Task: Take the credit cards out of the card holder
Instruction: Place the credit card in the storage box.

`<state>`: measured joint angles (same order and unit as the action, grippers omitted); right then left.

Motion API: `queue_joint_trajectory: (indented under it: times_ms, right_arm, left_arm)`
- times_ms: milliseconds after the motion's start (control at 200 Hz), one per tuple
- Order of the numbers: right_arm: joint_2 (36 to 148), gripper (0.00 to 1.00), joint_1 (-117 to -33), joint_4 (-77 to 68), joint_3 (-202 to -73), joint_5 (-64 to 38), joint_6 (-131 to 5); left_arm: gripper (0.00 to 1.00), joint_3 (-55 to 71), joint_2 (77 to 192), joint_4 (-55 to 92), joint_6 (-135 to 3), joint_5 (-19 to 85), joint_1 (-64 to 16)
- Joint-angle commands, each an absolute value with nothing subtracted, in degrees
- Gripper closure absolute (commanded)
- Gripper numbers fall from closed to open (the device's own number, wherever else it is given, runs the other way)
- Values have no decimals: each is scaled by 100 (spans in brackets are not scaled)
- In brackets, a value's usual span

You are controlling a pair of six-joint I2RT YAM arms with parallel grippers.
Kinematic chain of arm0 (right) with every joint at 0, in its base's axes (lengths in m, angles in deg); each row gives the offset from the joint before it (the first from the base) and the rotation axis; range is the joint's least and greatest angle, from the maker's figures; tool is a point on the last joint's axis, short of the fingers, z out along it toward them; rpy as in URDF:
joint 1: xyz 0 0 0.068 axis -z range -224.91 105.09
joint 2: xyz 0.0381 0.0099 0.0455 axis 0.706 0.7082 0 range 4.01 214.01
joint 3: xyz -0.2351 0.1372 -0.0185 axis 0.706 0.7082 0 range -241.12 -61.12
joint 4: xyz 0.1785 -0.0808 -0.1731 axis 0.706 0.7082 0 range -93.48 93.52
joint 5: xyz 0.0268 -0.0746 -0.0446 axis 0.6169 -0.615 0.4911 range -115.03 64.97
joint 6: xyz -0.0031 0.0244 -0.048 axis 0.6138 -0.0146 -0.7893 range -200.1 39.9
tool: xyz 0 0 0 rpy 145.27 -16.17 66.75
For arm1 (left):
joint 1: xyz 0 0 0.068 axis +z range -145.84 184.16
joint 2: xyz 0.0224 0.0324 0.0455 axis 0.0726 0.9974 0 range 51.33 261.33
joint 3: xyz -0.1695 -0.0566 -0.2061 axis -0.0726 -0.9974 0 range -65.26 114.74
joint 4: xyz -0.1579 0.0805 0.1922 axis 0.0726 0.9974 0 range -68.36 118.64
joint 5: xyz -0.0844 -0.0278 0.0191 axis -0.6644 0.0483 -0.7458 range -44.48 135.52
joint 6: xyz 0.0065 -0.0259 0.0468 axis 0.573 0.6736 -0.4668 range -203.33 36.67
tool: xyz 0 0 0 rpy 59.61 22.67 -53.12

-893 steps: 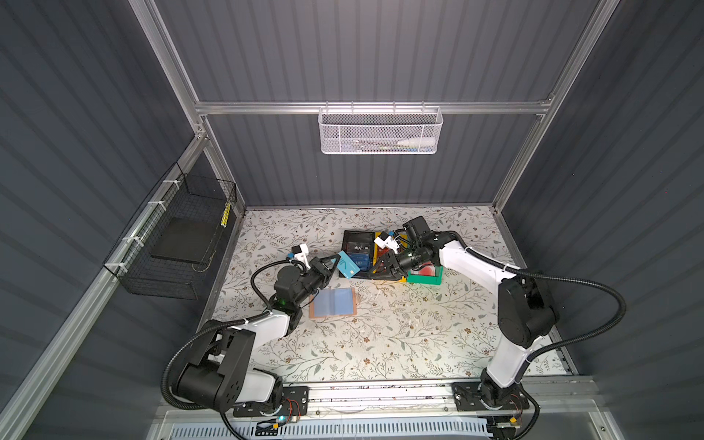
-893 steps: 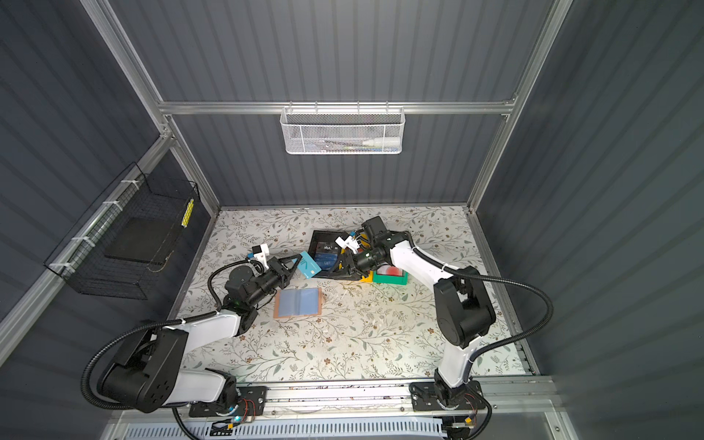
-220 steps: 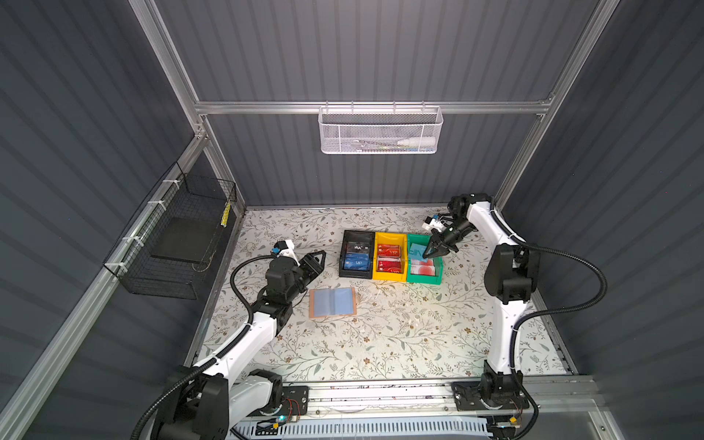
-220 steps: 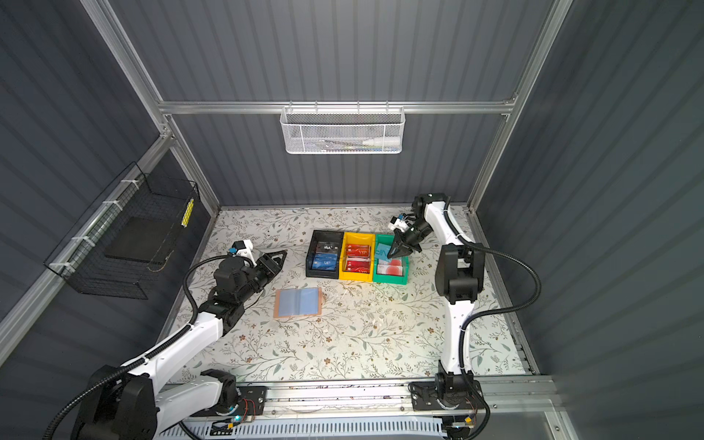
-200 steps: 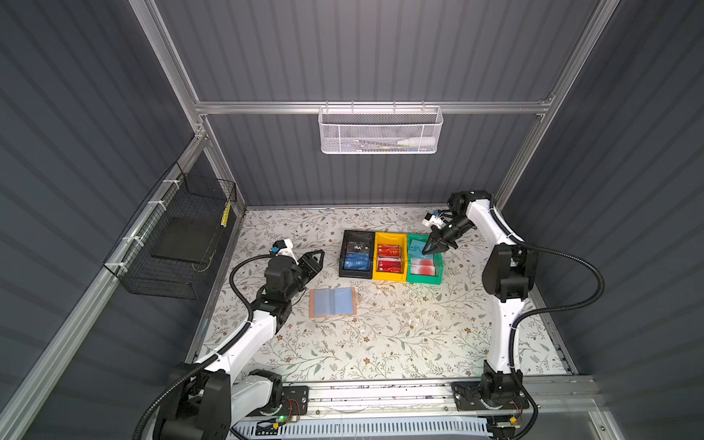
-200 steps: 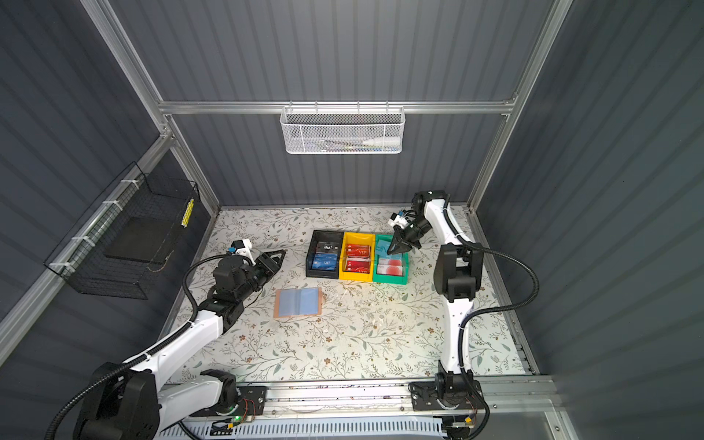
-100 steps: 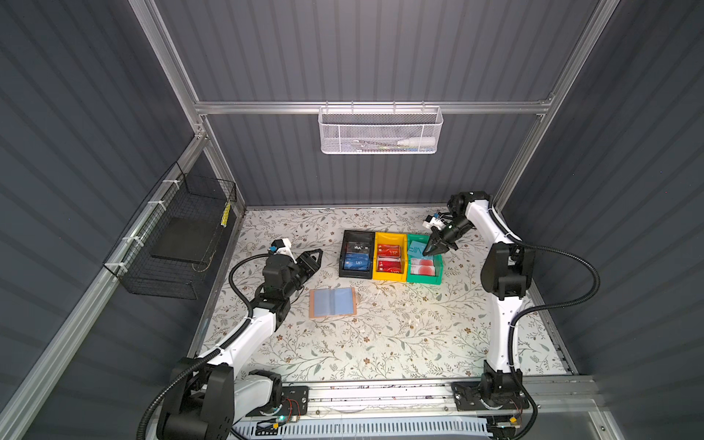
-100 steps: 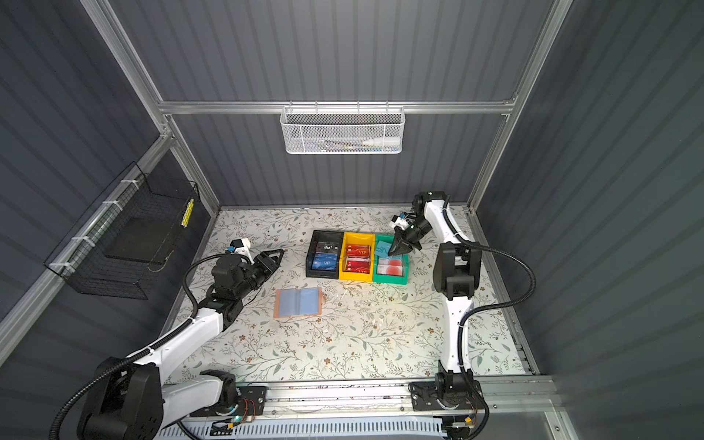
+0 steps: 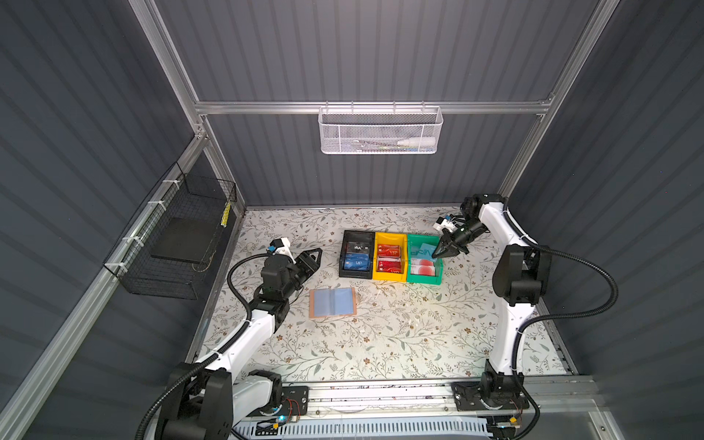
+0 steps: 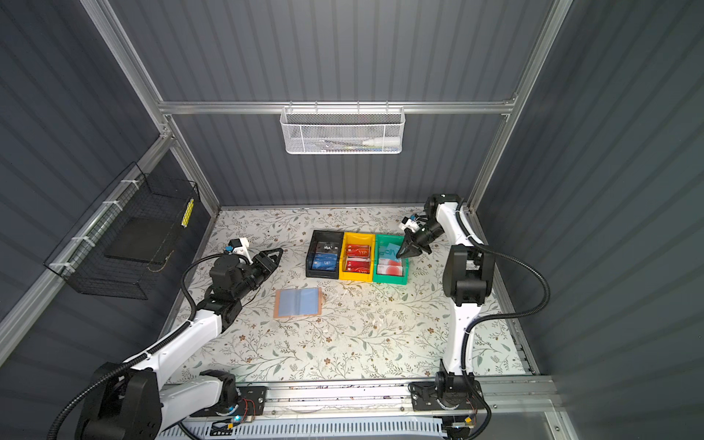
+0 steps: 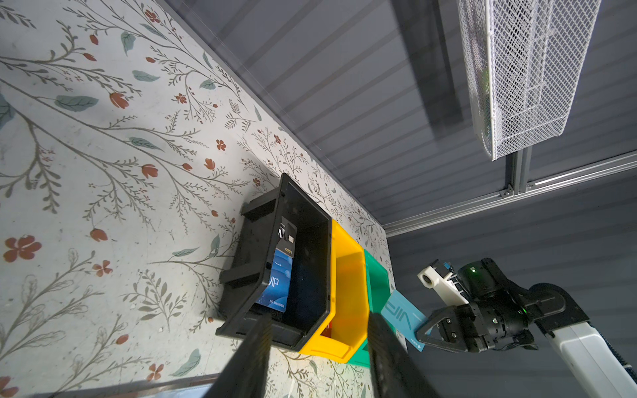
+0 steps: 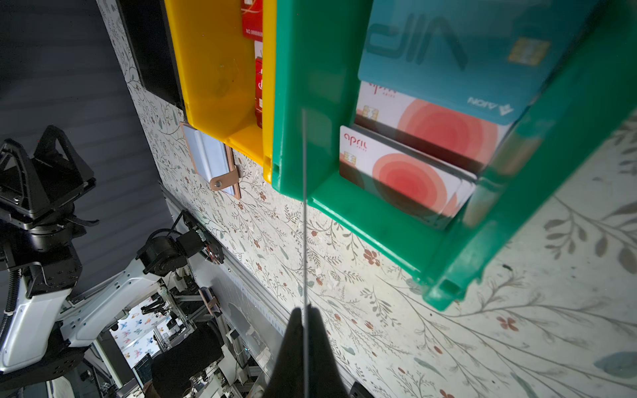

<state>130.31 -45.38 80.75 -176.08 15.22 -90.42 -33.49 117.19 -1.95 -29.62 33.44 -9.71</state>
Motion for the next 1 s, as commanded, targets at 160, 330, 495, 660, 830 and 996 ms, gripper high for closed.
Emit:
queue_joint_trajectory:
  times_ms: [160,330,495,660,830,996]
  right_arm:
    - [13784,100,-4719,8241,-18399,1607,-9034]
    - [14047,100,-4832,8309,-18675,1610,-8994]
    - [14190,100,-4904,8276,-18773,1552,-8896]
    - [14203,100,-4907,8009,-18830,1652,-8670]
    - [14258,100,-4898,7876,-18952,1591,-8506]
    - [14303,100,-4888,7717,-19018,1515,-8350]
  left_arm:
    - [52,-3404,11748,-307,-3051,3267,-937]
    - [52,-3432,11663,-240,-3075,3335,-937]
    - [52,-3424,11712,-229,-3069,3331,-936]
    - [52,-3391,11801,-303,-3016,3290,-937]
    - [53,-3397,11808,-297,-2998,3282,-937]
    - [53,-3406,11820,-297,-3005,3294,-937]
